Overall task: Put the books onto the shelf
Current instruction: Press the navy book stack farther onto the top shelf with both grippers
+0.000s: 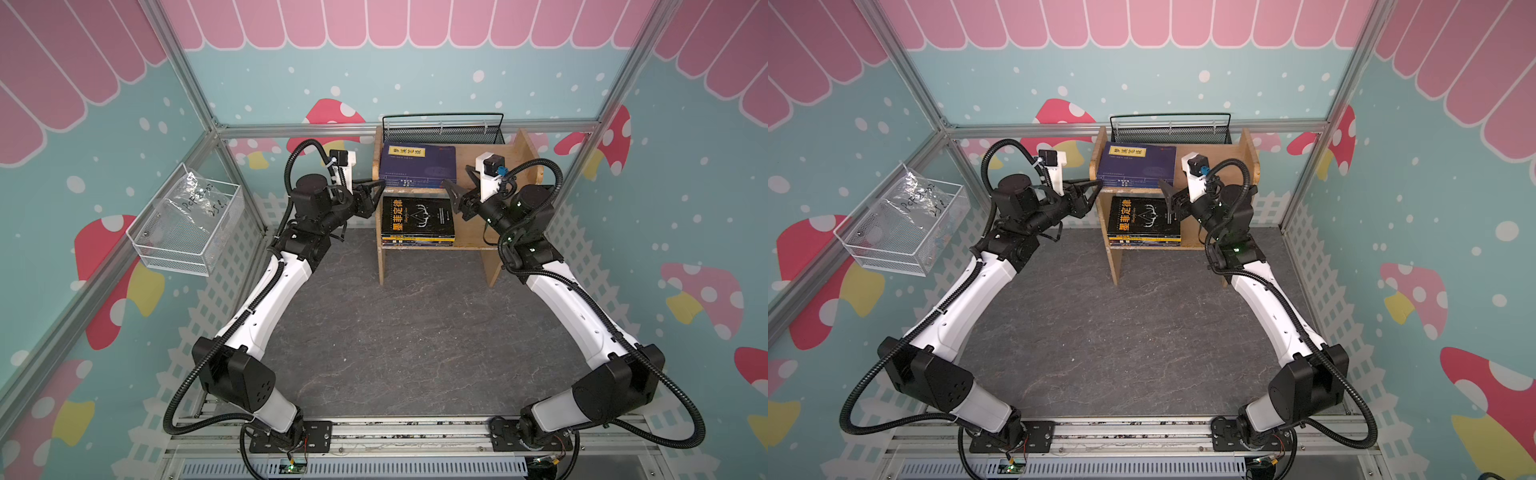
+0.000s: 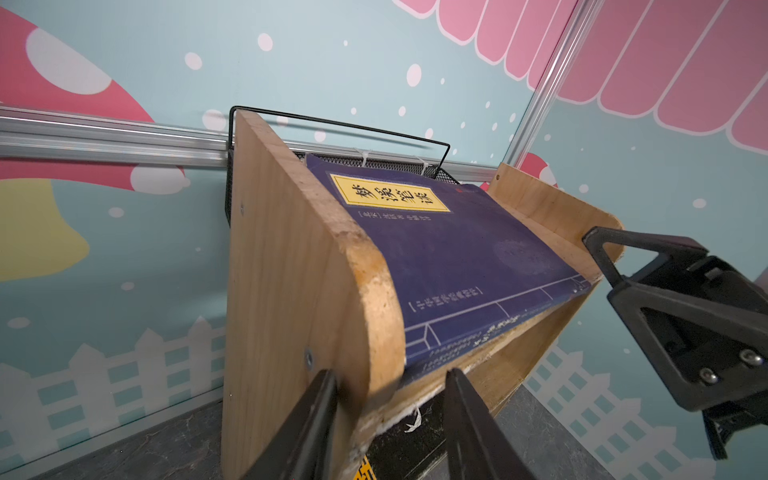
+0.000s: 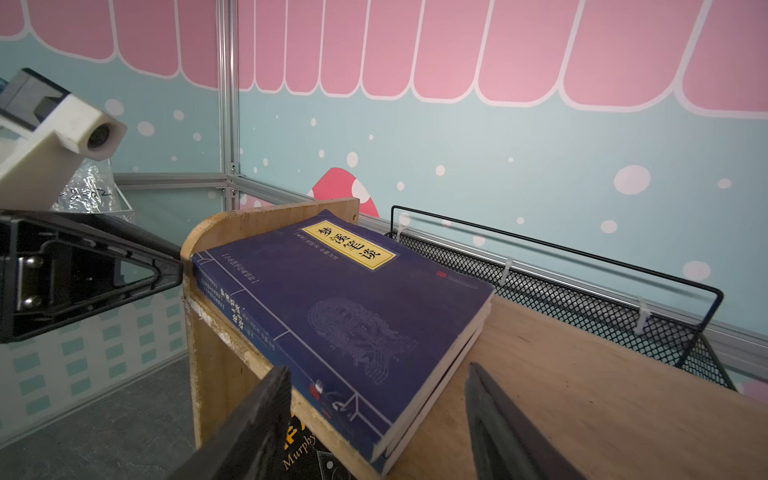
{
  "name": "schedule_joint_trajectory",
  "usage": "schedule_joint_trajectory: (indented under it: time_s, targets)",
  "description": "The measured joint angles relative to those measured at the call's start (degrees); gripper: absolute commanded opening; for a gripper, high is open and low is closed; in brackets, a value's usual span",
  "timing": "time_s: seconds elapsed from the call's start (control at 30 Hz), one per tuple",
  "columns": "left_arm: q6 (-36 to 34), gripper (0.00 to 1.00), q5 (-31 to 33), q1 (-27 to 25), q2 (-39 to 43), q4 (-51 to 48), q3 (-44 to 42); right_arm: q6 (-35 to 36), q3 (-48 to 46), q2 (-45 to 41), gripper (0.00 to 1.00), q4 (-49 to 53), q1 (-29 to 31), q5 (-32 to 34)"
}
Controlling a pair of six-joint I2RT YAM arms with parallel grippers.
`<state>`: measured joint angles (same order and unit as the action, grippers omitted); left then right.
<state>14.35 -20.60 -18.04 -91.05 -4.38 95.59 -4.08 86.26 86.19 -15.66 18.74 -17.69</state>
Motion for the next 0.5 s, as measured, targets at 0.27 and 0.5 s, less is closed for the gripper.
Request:
schedule_joint_trajectory:
  time_s: [0.27,0.5]
  targets:
    - [0.0,0.45,0.0,0.0,0.6,0.0,0.0,-0.2,-0.5,0.4,0.67,0.9,-0.4,0.1]
    - [0.0,0.45,0.0,0.0,0.6,0.4,0.0,-1.0,-2.5,0.0,0.65,0.2,-0.8,0.9]
